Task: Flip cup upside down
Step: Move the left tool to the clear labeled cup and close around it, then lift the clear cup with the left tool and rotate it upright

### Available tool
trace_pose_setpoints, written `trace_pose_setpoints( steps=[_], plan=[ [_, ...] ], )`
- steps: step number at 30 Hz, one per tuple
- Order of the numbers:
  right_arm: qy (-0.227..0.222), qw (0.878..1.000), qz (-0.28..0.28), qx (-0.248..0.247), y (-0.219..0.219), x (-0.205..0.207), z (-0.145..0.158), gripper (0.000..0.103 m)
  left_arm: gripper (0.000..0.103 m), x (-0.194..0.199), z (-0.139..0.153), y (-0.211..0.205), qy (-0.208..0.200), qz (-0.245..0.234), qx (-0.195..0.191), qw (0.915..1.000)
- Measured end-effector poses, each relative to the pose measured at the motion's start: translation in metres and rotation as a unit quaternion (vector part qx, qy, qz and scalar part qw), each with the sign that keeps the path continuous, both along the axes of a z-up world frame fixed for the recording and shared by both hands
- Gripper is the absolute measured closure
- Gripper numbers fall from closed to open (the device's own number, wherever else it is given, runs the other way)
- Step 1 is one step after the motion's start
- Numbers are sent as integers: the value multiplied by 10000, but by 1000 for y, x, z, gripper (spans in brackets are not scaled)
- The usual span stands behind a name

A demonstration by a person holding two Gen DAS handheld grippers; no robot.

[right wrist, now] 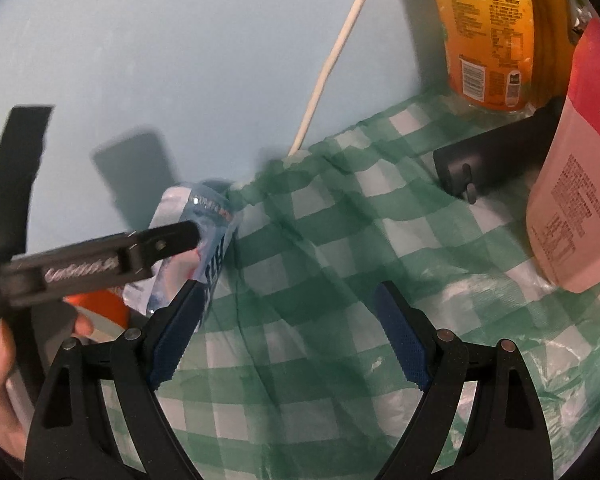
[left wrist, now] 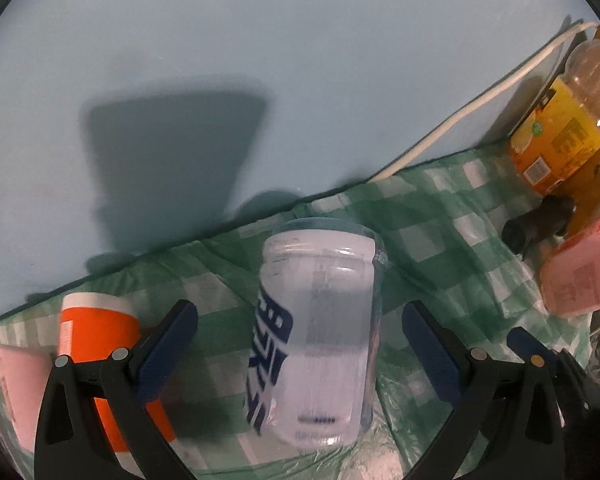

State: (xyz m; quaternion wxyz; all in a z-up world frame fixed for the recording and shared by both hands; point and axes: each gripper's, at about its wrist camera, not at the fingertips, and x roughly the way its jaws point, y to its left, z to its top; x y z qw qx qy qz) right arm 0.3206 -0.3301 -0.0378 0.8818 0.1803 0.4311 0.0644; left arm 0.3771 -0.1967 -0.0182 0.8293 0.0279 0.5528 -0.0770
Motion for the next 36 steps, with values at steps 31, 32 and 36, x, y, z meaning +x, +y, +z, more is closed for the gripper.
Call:
trace_pose_setpoints(
  steps=[31, 32, 36],
  plan=[
    [-439, 9965, 463, -532, 9, -66, 27, 17, 32, -66, 32, 1, -302, -1143, 331, 9924],
    [-461, 9963, 507, -510, 10, -70, 28, 17, 32, -75, 35, 5, -366, -1192, 391, 9914],
    [-554, 9951, 698, -420, 19, -88, 32, 17, 32, -109, 45, 34, -620, -1214, 325, 9901]
  ],
)
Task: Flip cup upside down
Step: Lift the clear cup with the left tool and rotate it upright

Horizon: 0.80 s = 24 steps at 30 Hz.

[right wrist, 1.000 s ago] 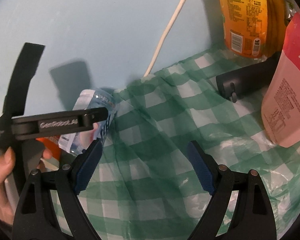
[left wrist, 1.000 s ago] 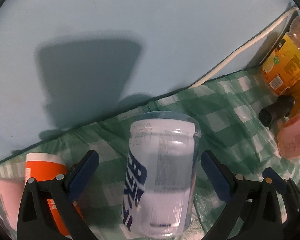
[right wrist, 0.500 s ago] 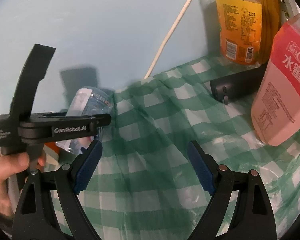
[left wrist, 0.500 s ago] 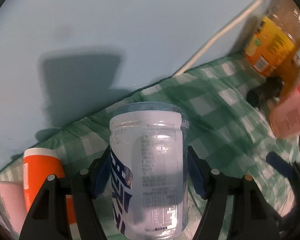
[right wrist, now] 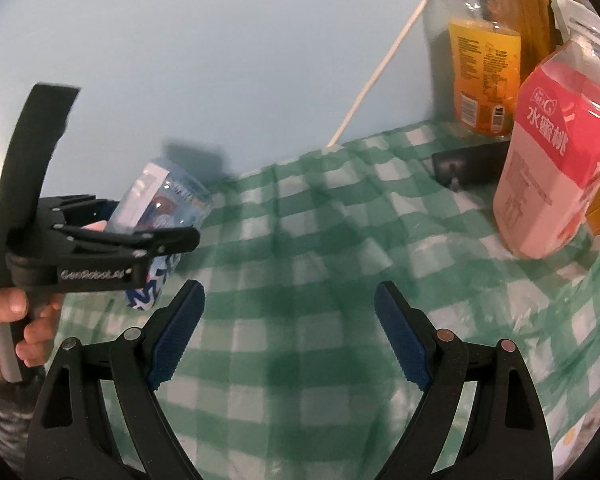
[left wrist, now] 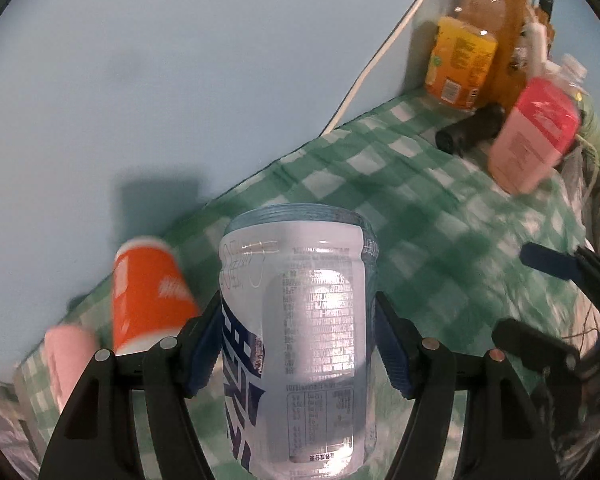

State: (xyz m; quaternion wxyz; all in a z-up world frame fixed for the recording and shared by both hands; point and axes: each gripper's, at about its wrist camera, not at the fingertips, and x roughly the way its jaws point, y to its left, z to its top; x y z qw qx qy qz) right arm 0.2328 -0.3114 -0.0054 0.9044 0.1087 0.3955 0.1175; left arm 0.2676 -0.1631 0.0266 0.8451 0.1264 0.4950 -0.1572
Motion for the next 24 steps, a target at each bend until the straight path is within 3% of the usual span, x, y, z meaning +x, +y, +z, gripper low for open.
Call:
trace_pose_setpoints(
  steps=[5, 11, 18, 24],
  plan=[
    [-19, 9993, 370, 91, 19, -17, -2, 17, 32, -41, 1, 33, -60, -9, -320, 9995],
    [60, 9973, 712, -139, 49, -26, -13, 17, 32, -78, -10, 48, 43, -155, -538, 9984],
    [139, 9965, 791, -217, 57, -31, -21, 17, 32, -96, -47, 57, 399, -266, -518, 9975],
    [190, 9958, 860, -265, 62, -32, -26, 17, 32, -95, -59, 57, 542, -185, -552, 9968]
  ],
)
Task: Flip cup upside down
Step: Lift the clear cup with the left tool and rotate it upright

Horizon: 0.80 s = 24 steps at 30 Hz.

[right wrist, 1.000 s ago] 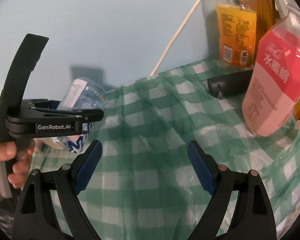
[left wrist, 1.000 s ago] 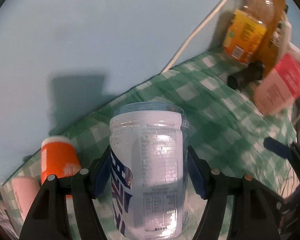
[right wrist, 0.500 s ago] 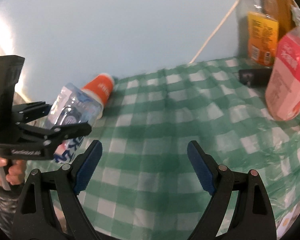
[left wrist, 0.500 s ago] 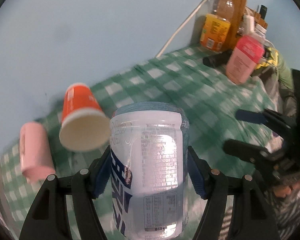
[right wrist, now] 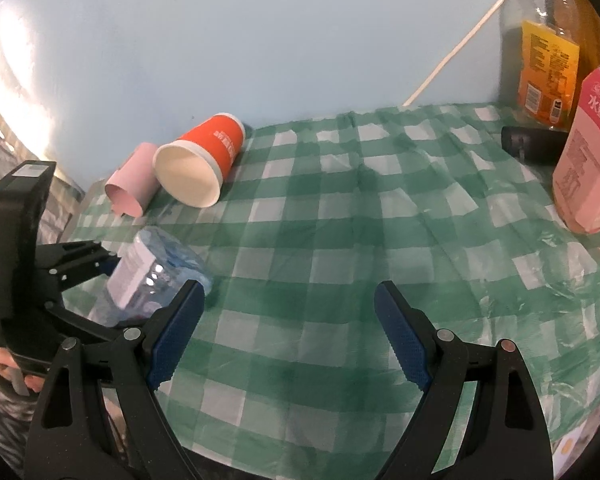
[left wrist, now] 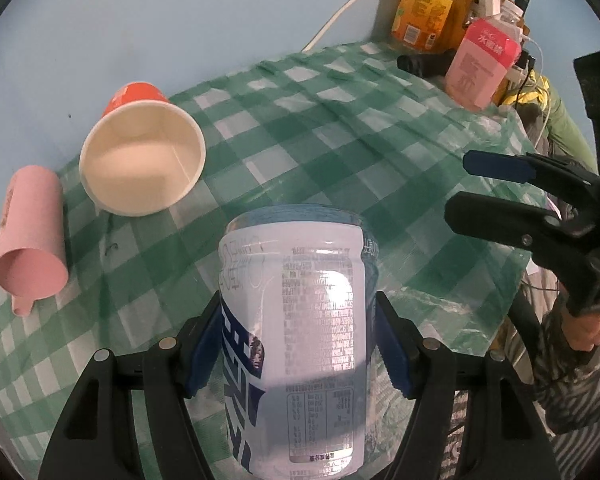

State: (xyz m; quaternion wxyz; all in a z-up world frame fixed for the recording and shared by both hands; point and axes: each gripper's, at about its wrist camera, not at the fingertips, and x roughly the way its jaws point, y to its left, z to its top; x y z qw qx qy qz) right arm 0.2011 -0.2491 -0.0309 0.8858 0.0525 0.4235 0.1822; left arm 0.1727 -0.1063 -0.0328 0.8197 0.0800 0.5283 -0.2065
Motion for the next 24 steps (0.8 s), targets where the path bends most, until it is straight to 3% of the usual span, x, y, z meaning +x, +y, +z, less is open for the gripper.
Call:
trace_pose_setpoints(
  steps=[6, 9, 17, 24],
  plan=[
    [35, 10000, 6, 23, 0, 2, -4, 17, 15, 5, -2, 3, 75, 189, 135, 9997],
    [71, 10000, 1, 40, 0, 3, -5, 17, 15, 5, 2, 5, 35, 258, 123, 9996],
    [96, 9999, 11, 135, 2, 2, -2, 17, 15, -2, 25, 16, 4, 284, -486, 9984],
    [284, 9989, 56, 373, 5, -1, -1, 17, 14, -16, 44, 30, -263, 329, -865, 9954]
  ],
)
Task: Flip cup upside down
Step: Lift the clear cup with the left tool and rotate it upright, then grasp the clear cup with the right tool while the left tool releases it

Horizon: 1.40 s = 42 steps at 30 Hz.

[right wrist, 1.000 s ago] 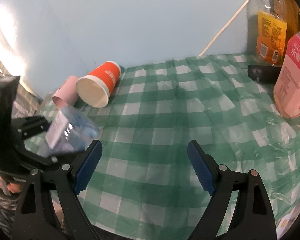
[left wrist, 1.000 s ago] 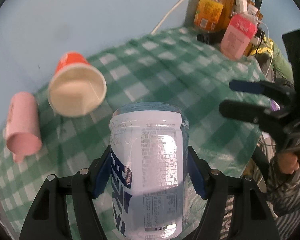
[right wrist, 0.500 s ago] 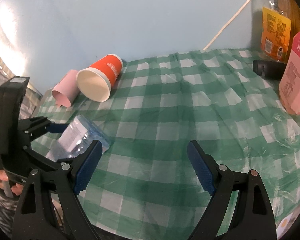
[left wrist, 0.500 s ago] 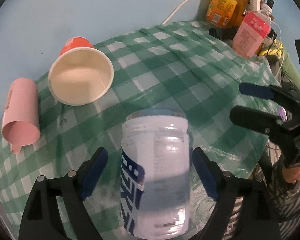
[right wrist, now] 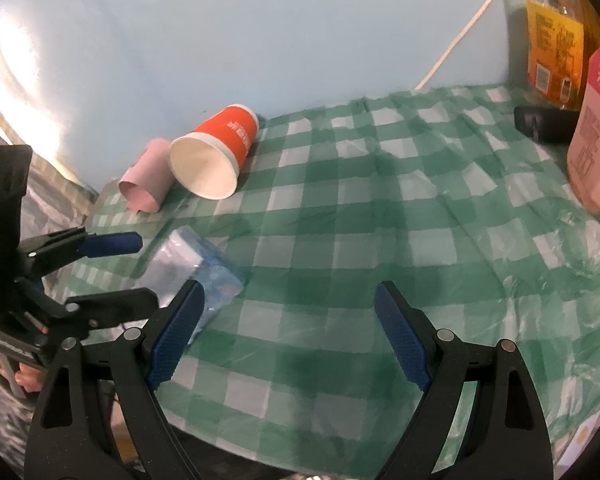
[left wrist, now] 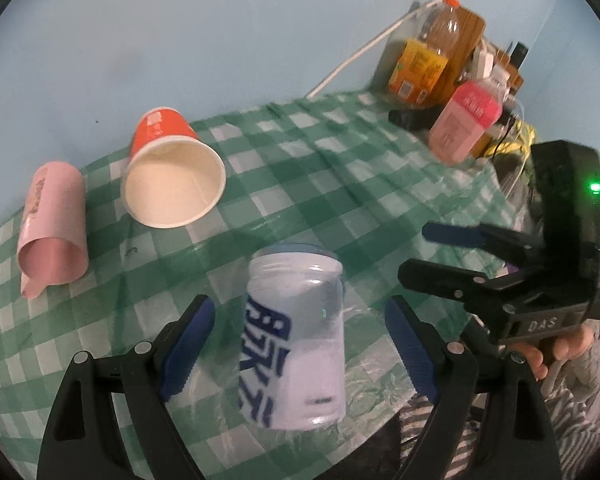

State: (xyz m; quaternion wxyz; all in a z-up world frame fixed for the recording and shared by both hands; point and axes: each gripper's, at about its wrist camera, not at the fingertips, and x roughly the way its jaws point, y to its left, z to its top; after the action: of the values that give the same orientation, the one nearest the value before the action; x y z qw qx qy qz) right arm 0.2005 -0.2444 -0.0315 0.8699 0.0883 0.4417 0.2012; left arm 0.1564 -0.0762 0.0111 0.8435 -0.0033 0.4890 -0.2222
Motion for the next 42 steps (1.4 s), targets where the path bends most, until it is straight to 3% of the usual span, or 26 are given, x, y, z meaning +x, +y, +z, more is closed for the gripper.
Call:
trace_pose_setpoints(
  steps=[8, 19, 32, 35, 37, 42],
  plan=[
    [662, 9950, -32, 750, 9, 3, -9, 17, 12, -25, -1, 39, -521, 448, -295, 9972],
    [1596, 9755, -176, 1505, 35, 19, -27, 17, 12, -62, -15, 68, -958, 698, -300, 9925],
    [2052, 9692, -455, 1283, 51, 46, -42, 17, 12, -70, -18, 81, -1007, 743, -565, 9905],
    [2014, 9699, -400, 1310, 53, 48, -42, 17, 12, -71, -20, 81, -1032, 742, -579, 9902],
    [1992, 9699, -374, 1351, 54, 47, -44, 26, 12, -72, -20, 80, -1077, 732, -540, 9900],
    [1743, 9751, -139, 1367, 59, 41, -40, 26, 12, -75, -20, 81, -1098, 717, -564, 9898]
  ],
)
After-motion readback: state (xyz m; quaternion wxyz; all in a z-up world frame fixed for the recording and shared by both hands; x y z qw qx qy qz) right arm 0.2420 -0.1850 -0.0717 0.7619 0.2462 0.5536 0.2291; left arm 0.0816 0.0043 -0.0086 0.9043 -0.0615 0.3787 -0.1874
